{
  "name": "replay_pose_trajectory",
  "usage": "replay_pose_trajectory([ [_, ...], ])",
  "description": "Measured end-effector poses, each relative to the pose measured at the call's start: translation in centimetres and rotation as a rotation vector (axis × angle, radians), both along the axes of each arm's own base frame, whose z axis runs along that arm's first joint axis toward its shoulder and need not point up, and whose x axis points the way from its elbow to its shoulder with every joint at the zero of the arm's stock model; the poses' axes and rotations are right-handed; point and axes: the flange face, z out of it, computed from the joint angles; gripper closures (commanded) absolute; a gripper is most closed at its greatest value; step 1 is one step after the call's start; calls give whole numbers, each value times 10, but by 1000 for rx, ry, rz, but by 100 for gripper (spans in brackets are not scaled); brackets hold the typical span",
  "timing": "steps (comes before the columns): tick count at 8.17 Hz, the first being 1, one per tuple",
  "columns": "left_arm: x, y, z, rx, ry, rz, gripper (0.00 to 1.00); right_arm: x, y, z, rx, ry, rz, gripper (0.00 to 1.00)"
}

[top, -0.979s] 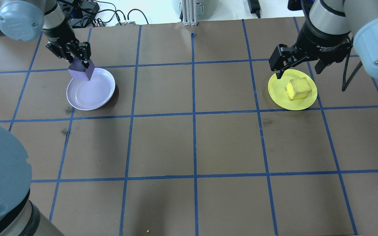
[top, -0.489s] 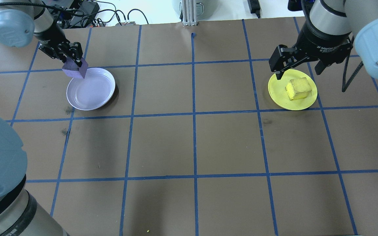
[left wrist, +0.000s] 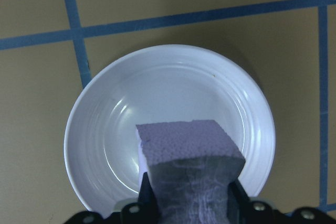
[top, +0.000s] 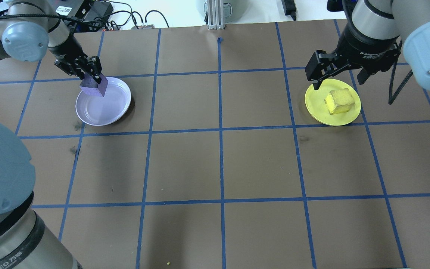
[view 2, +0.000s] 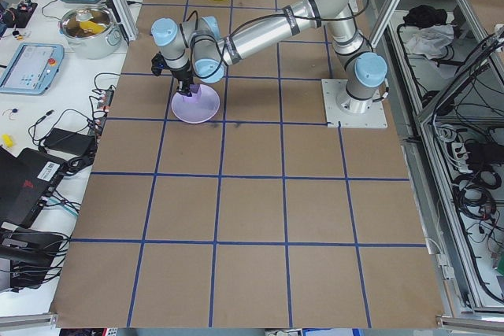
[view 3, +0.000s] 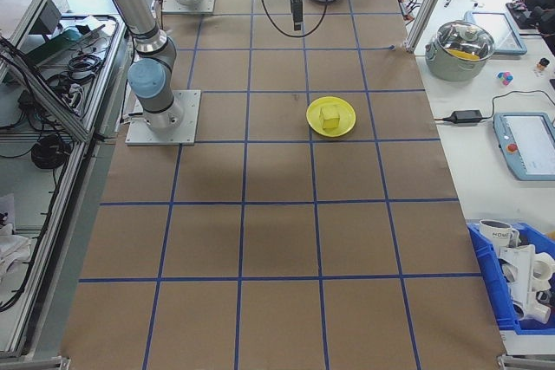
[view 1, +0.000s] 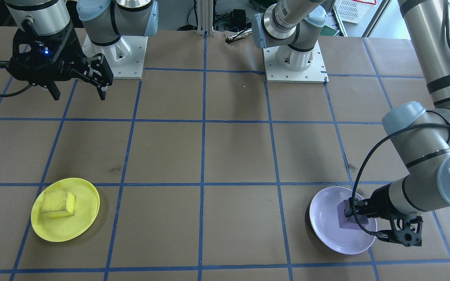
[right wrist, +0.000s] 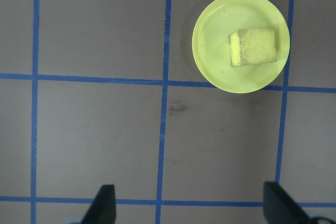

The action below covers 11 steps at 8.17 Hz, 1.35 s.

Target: Sort blocks by color into plates

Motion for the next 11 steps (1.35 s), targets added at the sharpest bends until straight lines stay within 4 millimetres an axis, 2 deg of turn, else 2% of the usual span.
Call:
replay_pose_trajectory([
  [1,1,3,-9,14,10,7,100,-1,0,0,-3,6,0,0],
  [2,2,5,-16,26,17,12,93,-1,-1,1,-5,10,-1,0],
  [3,2,6,-24,38,22,13,80,-2,-1,1,-6,12,-2,0],
  [6,1,9,-41,68,30,14,22,-2,-2,0,-5,14,-4,0],
  [7,1,9,-44,72,30,14,0,-2,-2,0,-5,15,-3,0],
  [11,1,7,-38,62,20,28,0,-2,-1,-1,3,15,-7,0],
])
